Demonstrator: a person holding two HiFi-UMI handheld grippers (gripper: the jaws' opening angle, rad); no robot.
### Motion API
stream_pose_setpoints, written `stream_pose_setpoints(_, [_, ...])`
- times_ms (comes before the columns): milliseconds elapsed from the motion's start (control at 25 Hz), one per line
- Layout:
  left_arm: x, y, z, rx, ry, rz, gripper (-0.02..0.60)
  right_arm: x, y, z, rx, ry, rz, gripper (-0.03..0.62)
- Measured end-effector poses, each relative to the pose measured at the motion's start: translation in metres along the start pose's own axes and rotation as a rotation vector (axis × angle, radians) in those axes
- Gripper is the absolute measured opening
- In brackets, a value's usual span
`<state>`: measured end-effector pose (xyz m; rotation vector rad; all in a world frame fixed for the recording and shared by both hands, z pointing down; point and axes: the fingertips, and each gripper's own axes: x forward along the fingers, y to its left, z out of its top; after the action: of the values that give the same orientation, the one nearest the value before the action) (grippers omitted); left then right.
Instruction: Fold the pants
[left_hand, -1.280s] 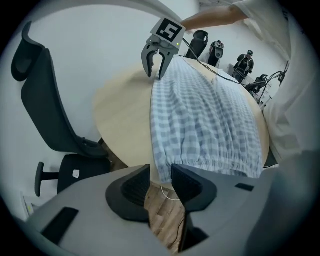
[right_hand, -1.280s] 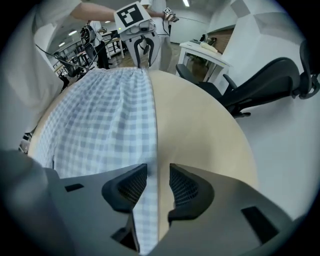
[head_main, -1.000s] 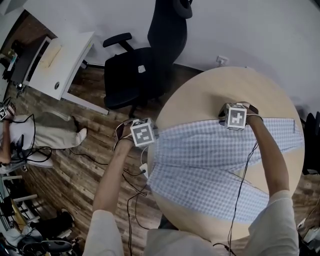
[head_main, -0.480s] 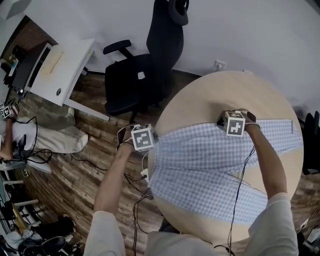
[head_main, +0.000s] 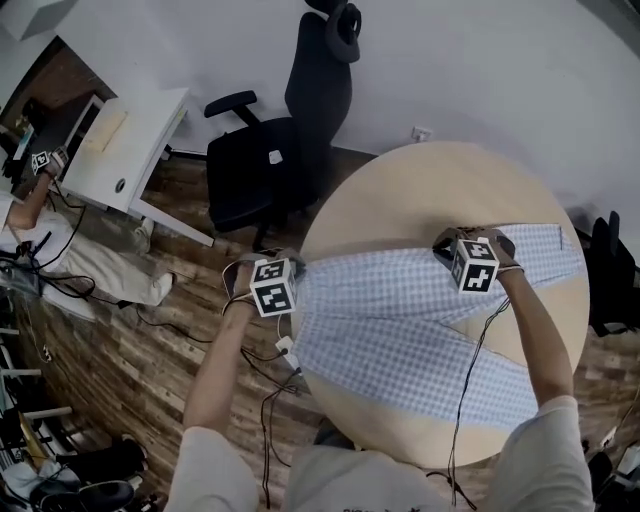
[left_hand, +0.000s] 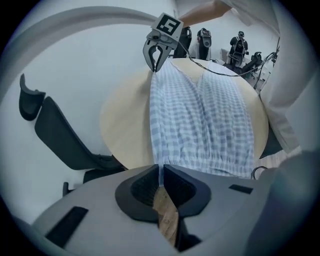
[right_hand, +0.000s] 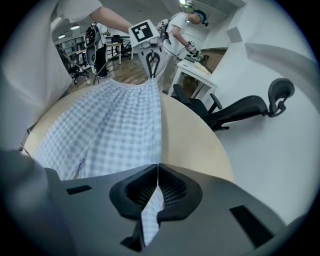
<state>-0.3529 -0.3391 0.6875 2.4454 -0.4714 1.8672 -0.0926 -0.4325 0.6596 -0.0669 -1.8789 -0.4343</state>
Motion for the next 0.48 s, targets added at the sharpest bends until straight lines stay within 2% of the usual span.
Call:
stream_pose_setpoints(120, [-0.020,-0.019,0.009,0.050,-0.013,0.057,0.055,-0.020,0.031,0.002,-0.036,0.030,-0.029,0.034])
stream_pose_setpoints(240, [-0.034,-0.043,0.014,0.087,-0.022,0.097,0.055,-0.037,0.064,0.006,-0.025,0.028,-0.057,0.034])
stream_pose_setpoints(480, [-0.050,-0.086,0.023,0.118,-0.047,0.135,0.055,-0.059,0.124,0.006,0.005,0.042,-0.080,0.034])
